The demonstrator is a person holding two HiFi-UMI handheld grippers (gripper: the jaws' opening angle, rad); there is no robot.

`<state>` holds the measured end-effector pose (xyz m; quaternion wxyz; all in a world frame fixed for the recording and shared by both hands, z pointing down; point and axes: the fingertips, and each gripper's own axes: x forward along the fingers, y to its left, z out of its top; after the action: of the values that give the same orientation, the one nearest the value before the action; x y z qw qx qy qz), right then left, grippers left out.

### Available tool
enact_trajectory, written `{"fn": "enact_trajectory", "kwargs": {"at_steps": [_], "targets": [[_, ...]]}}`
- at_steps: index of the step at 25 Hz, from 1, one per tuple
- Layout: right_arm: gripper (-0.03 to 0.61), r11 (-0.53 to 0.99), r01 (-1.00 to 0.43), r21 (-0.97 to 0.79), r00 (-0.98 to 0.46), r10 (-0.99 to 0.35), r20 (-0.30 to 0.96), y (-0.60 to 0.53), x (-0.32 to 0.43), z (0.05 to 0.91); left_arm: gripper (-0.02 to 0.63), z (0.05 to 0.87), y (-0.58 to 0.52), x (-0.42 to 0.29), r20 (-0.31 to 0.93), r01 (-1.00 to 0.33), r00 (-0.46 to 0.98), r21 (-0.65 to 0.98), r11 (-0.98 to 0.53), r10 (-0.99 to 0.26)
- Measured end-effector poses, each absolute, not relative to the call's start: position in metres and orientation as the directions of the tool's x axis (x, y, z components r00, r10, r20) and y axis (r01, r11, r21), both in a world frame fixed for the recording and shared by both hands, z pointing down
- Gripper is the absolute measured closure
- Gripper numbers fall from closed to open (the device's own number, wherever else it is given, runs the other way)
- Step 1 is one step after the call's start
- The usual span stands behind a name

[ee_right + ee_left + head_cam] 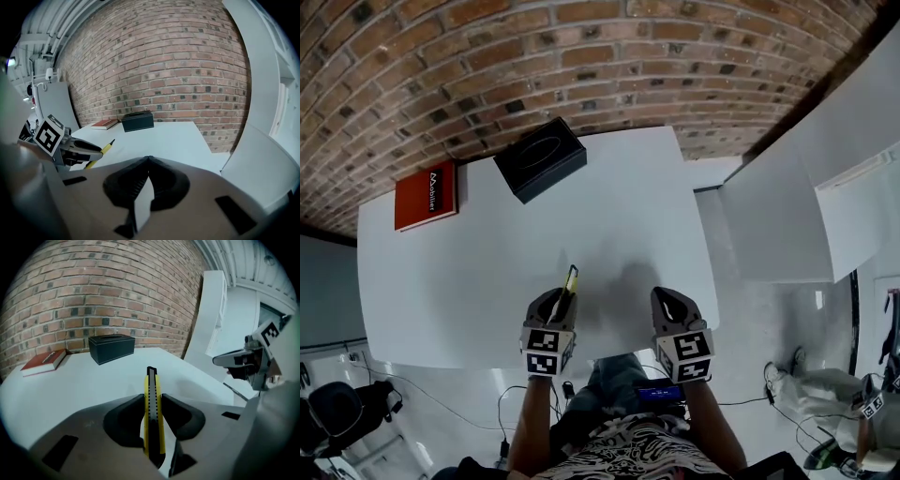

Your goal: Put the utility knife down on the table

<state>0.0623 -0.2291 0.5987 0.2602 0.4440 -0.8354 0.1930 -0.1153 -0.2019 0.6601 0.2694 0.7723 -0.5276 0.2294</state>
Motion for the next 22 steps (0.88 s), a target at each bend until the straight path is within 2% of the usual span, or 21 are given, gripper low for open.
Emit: {"fn": "enact_trajectory", "kwargs": {"at_steps": [4,14,22], "targets": [[0.577,0.545,-0.833,-0.101,-0.477,-0.612,0.63,-0.236,0.059,0.612,0.494,0.683,-0.205,-0.107,0.701,-0.924,0.318,0.077,-0.375,-0.638],[0.577,0.537,-0.835,-0.119,-0.471,-0.585,0.66,-0.248,0.055,0.632,0.494,0.723,-0.205,-0.111,0.794,-0.916,0.302,0.087,-0.392,-0.529],[0.577,0.548,-0.829,-0.113,-0.474,-0.581,0.662,-0.256,0.051,0.629,0.493,0.724,-0.207,-0.108,0.788,-0.91,0.329,0.118,-0.397,-0.52]]}}
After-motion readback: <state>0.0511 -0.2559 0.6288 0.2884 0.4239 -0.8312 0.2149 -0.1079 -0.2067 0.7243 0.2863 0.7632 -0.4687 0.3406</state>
